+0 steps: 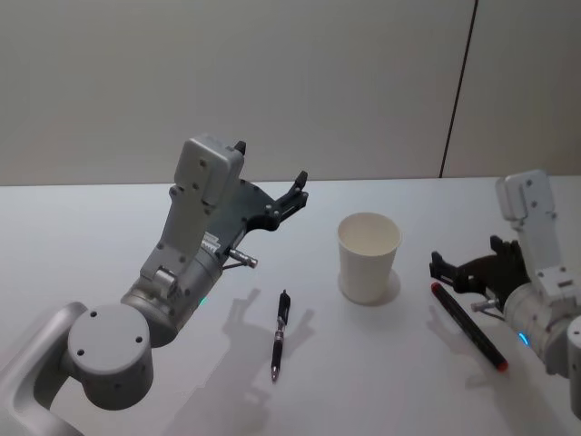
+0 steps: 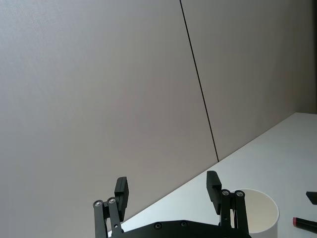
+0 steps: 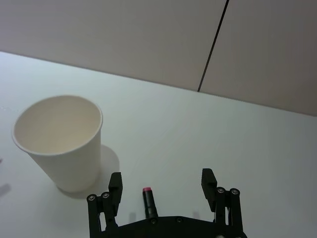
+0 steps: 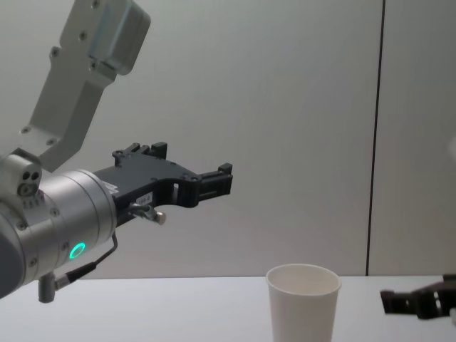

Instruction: Place the pen into the pen holder.

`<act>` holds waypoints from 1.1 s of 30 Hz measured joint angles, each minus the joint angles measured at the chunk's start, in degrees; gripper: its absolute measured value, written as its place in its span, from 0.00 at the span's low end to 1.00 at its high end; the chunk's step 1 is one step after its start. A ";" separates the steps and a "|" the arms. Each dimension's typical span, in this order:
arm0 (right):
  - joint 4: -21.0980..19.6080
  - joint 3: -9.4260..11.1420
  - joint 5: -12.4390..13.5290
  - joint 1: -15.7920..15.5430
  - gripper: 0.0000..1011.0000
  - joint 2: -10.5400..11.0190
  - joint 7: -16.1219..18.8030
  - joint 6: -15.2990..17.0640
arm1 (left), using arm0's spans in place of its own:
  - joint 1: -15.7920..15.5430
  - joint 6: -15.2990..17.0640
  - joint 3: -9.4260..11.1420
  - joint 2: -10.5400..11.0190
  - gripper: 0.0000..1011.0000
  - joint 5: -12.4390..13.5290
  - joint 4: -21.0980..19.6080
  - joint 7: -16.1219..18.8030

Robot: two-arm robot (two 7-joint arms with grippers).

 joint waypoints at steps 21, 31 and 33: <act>6.51 0.09 -1.42 2.56 0.99 -1.25 2.80 6.42 | 0.00 0.00 0.00 0.00 0.99 0.00 0.00 0.00; 9.08 0.29 -0.58 3.24 0.99 -1.78 3.58 7.48 | 0.00 0.00 0.00 0.00 0.99 0.00 0.00 0.00; 9.58 0.33 -0.38 3.38 0.99 -1.90 3.65 7.49 | 0.00 0.00 0.00 0.00 0.99 0.00 0.00 0.00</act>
